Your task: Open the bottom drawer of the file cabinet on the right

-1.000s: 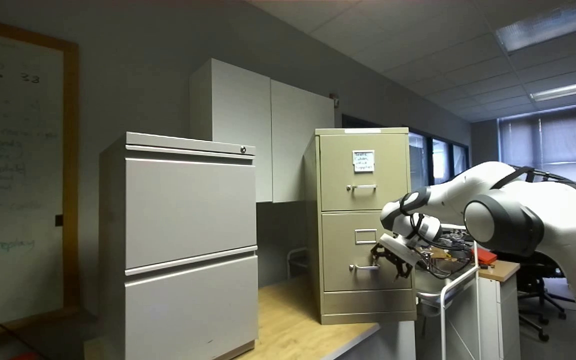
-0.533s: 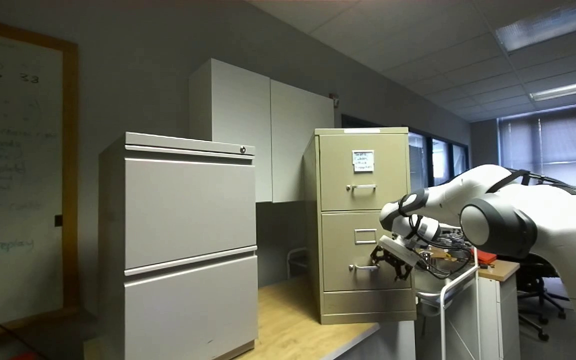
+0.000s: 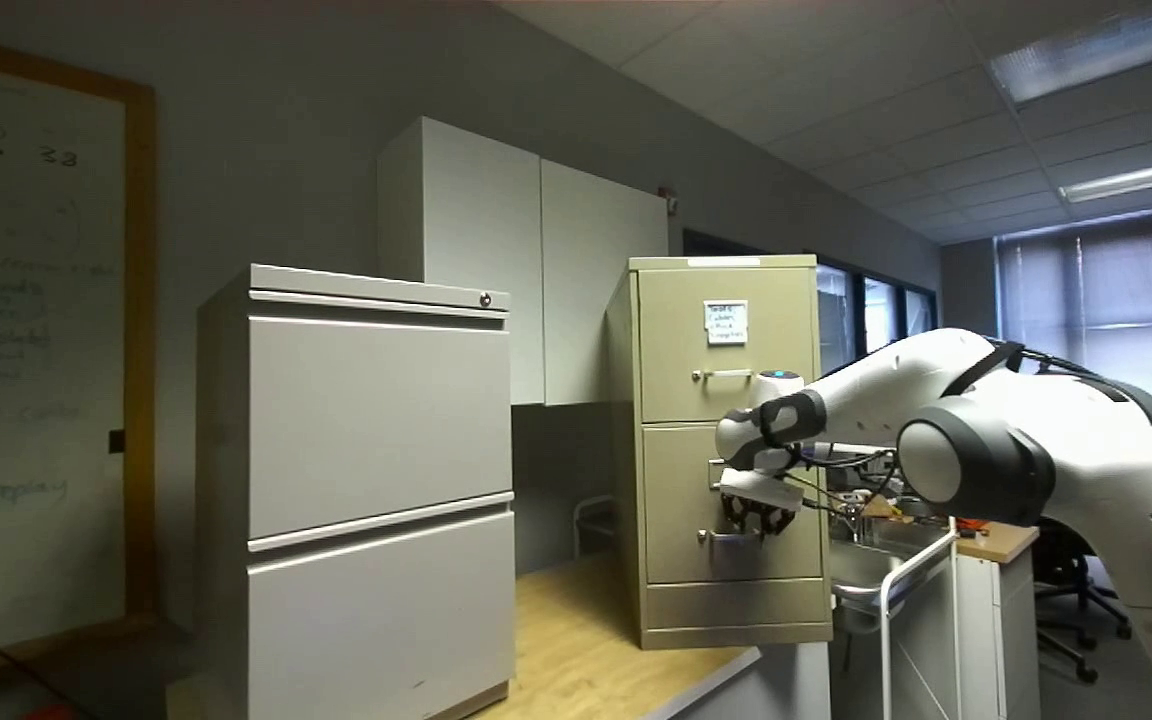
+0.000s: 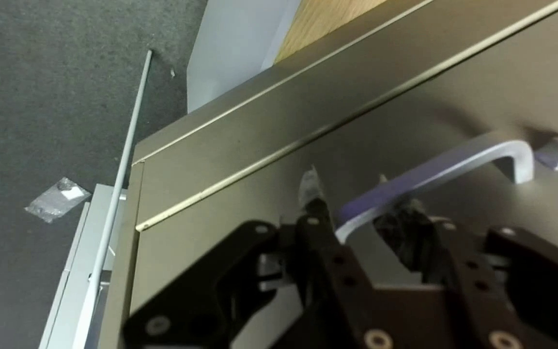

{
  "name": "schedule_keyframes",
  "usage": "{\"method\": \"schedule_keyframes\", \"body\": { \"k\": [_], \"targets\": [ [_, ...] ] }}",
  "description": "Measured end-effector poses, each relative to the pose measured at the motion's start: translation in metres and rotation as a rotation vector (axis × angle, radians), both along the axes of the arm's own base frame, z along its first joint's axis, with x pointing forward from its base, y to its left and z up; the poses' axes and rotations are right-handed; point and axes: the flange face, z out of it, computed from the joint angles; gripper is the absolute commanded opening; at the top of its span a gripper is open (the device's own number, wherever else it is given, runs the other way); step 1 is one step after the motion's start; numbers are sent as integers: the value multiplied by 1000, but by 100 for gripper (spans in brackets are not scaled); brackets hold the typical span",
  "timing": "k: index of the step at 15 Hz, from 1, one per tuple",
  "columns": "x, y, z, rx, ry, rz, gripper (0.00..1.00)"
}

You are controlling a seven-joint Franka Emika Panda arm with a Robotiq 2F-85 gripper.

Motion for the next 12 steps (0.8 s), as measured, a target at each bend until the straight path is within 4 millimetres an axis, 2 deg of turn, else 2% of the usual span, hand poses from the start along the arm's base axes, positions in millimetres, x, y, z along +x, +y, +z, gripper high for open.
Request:
{"method": "schedule_keyframes", "body": {
  "k": [4,8,12],
  "targets": [
    [-4,3,-4,-48,-23,29,7],
    [-18,-2,-14,-70,-111,80,6],
    [-30,-7,-26,-62,-222,121,2]
  ]
}}
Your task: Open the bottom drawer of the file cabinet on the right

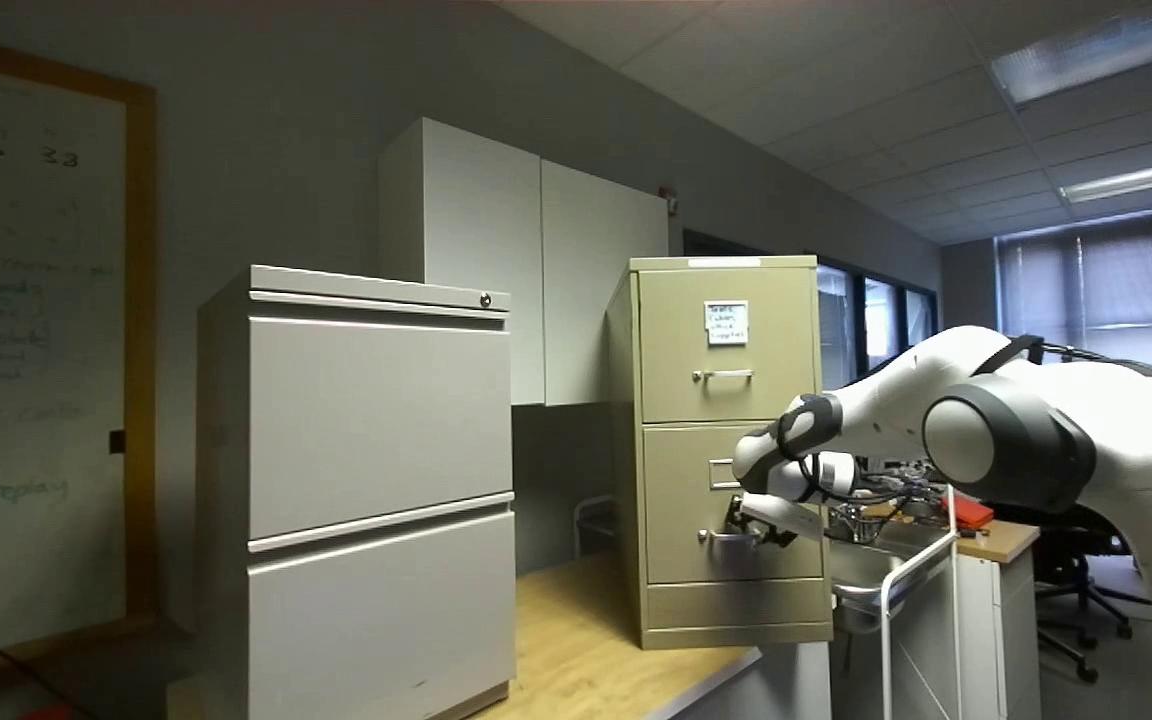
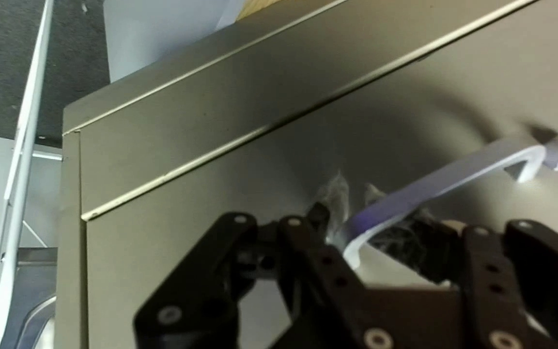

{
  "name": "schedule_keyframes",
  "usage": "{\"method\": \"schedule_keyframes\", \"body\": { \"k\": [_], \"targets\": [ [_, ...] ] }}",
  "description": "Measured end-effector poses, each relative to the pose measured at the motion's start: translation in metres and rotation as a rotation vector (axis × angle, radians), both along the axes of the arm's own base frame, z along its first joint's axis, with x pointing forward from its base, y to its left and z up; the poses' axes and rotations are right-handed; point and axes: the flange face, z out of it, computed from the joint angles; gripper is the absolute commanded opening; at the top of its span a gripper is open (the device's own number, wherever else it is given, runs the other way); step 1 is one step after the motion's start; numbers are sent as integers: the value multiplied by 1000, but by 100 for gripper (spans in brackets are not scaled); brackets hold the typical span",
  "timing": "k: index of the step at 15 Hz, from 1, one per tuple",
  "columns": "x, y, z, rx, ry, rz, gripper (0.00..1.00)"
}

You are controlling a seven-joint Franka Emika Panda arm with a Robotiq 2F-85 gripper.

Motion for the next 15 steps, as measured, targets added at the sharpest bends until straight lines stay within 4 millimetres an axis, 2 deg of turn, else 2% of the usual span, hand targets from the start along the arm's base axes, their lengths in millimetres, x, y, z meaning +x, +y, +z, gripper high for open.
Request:
{"method": "schedule_keyframes", "body": {
  "k": [1,7,15],
  "targets": [
    [-3,-1,-2,3,-24,5,4],
    [-12,-2,-10,26,-108,-12,3],
    [-12,1,-10,16,-113,-13,3]
  ]
}}
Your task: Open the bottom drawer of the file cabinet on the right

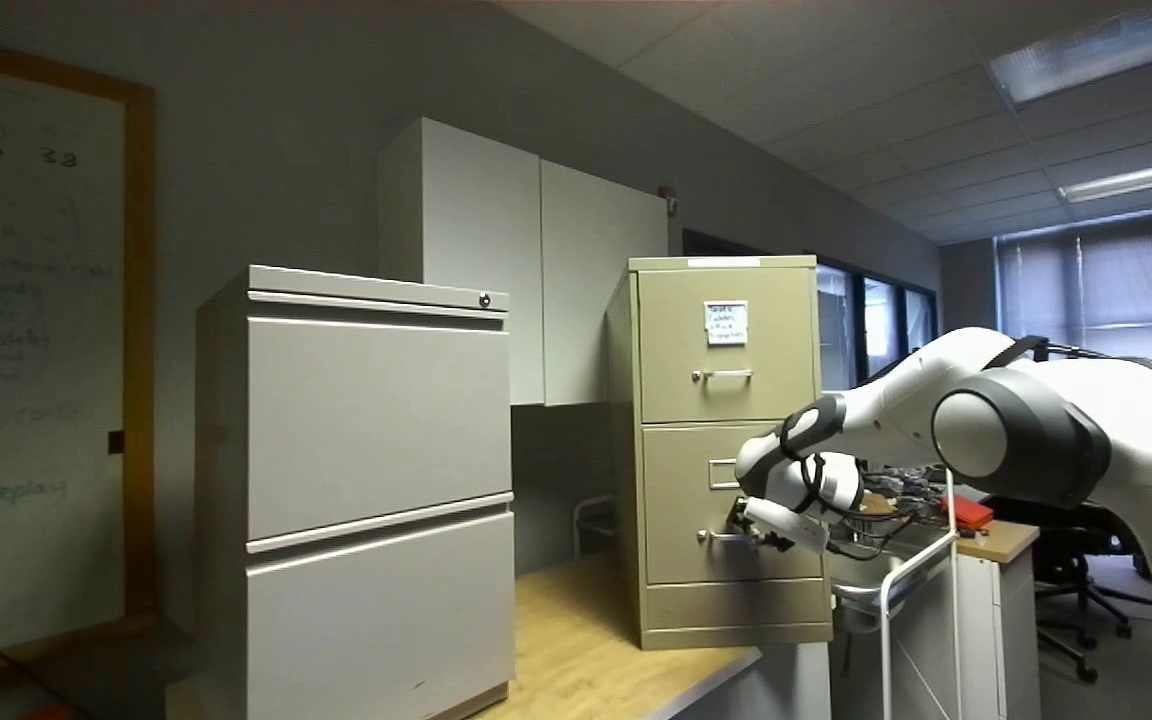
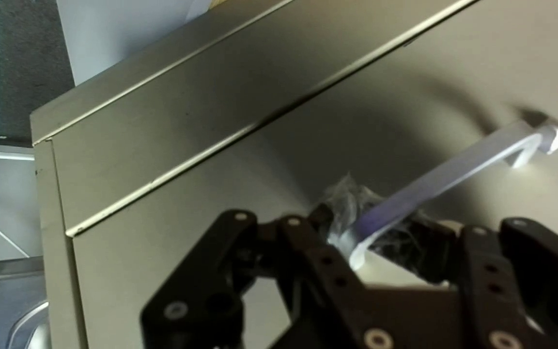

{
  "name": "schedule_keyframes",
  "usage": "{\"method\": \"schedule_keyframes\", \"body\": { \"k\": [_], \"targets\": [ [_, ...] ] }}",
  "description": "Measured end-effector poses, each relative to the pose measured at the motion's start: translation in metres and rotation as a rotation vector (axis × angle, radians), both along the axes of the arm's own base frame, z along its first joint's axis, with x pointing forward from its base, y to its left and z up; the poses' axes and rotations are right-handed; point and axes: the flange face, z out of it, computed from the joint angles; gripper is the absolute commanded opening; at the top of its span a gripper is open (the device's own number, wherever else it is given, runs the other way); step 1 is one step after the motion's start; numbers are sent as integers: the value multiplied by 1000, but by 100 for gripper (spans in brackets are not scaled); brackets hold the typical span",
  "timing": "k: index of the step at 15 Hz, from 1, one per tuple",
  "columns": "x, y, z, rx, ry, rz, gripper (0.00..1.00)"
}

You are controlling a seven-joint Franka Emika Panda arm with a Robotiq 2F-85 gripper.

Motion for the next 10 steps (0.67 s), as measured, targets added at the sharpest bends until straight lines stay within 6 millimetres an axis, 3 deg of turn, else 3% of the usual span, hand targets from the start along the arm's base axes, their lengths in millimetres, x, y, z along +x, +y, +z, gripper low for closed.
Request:
{"method": "schedule_keyframes", "body": {
  "k": [8,10],
  "targets": [
    [-13,-4,-12,52,-125,-21,3],
    [-18,-3,-15,104,-178,-110,3]
  ]
}}
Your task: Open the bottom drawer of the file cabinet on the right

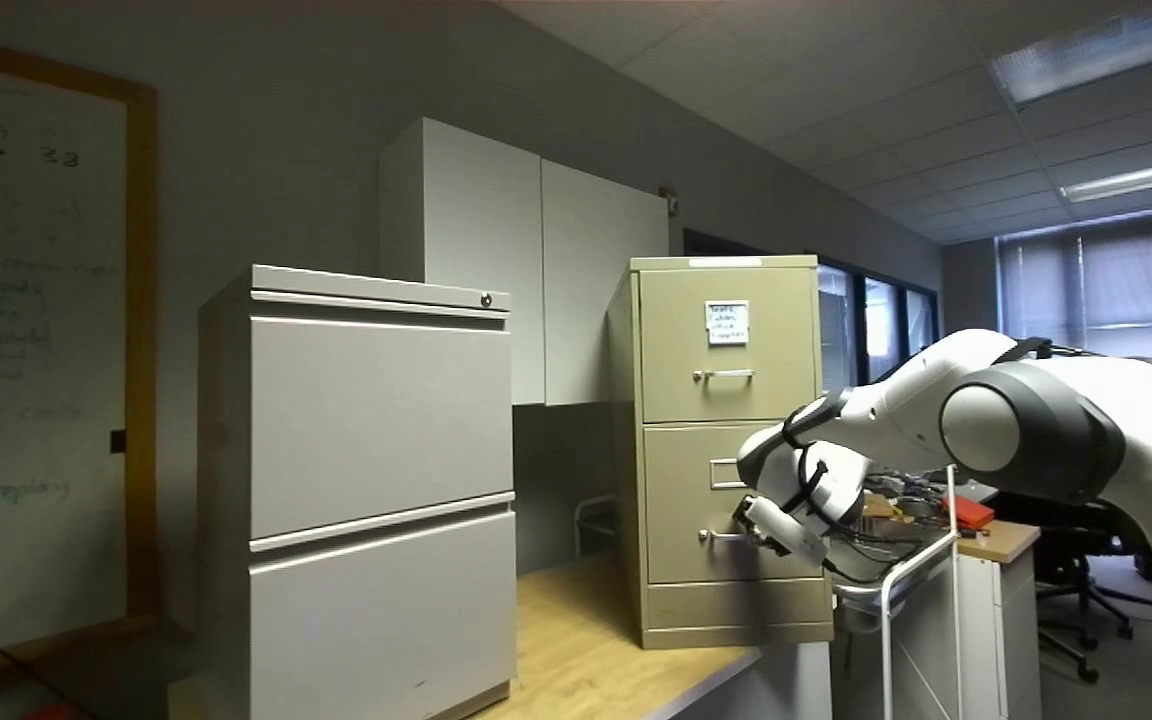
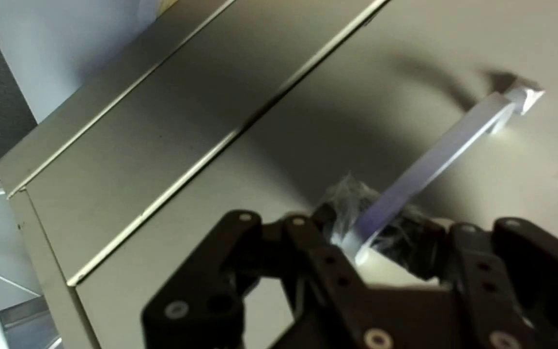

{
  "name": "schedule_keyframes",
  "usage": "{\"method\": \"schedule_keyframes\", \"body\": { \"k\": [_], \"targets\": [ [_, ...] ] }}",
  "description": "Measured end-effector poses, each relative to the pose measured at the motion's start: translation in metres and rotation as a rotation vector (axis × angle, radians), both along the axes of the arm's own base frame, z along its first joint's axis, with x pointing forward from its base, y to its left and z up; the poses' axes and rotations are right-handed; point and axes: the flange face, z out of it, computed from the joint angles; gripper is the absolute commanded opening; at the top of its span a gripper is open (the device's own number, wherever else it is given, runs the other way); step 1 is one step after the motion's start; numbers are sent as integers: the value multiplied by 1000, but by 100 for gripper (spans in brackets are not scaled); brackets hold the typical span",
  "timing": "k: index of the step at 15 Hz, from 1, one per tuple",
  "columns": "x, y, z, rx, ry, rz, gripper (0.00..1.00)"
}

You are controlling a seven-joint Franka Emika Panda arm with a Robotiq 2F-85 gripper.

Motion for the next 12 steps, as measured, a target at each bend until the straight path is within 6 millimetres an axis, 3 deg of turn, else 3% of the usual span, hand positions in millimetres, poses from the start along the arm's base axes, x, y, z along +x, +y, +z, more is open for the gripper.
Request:
{"method": "schedule_keyframes", "body": {
  "k": [5,9,12],
  "targets": [
    [-19,-5,-6,90,-89,23,3],
    [-33,34,-9,-2,-80,-71,3],
    [-52,47,-5,10,-40,-48,3]
  ]
}}
